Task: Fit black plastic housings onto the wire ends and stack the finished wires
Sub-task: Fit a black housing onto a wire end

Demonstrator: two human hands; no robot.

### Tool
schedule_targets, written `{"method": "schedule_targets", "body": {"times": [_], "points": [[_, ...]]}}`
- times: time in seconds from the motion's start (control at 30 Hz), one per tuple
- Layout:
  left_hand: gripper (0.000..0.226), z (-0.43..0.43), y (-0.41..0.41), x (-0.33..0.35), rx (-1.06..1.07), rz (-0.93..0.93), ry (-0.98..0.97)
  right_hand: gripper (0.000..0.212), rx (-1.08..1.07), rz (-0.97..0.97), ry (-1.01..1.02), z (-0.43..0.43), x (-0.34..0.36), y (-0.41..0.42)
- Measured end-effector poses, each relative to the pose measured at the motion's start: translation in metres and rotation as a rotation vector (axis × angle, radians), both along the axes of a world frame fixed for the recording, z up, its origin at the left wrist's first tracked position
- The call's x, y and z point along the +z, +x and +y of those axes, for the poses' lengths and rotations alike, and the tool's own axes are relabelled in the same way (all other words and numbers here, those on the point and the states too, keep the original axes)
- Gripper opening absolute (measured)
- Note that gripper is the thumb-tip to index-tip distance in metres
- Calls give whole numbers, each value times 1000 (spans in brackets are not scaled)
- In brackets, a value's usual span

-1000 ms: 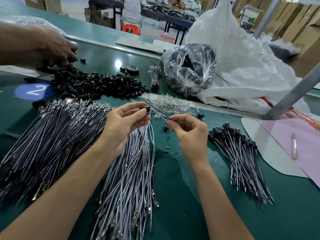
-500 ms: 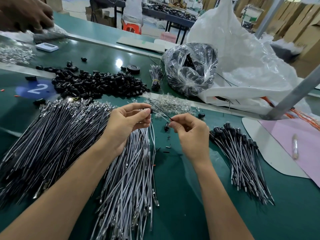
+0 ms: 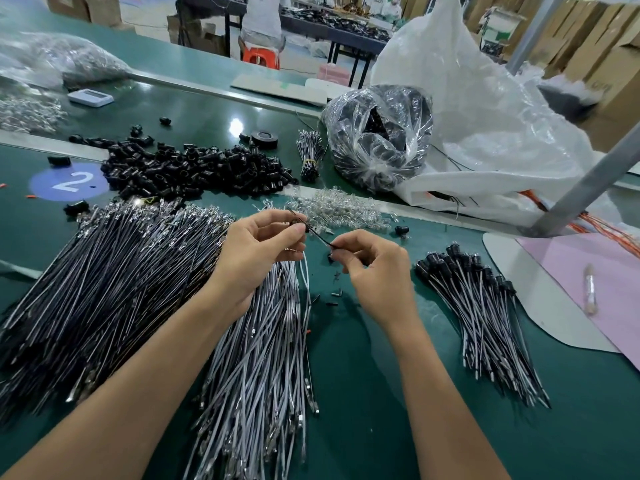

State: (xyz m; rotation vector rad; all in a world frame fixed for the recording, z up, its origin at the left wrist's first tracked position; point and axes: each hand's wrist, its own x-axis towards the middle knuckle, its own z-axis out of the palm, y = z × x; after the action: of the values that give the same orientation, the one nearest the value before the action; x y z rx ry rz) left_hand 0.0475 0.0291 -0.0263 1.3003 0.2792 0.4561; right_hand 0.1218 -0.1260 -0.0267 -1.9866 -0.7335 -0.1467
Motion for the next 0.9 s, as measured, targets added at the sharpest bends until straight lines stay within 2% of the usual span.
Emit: {"method": "schedule_targets", "body": {"times": [0.1,0.4,0.57,0.77,0.9], "points": [[12,-2,0,0,-19,10,41,19,-19,47,80,-1,2,0],[15,-11,-1,-1,-90,17,177,18,3,70,106,3,3,-5],[25,-11,0,3,-61,2,-57,18,15,84,180,5,5,-7],[28,-6,0,5,-17,-44,-318,19,86,157,272,8,7,-13],[12,-1,-3,6,-13,-99,-483,19,35,152,286,5,7,-11]]}}
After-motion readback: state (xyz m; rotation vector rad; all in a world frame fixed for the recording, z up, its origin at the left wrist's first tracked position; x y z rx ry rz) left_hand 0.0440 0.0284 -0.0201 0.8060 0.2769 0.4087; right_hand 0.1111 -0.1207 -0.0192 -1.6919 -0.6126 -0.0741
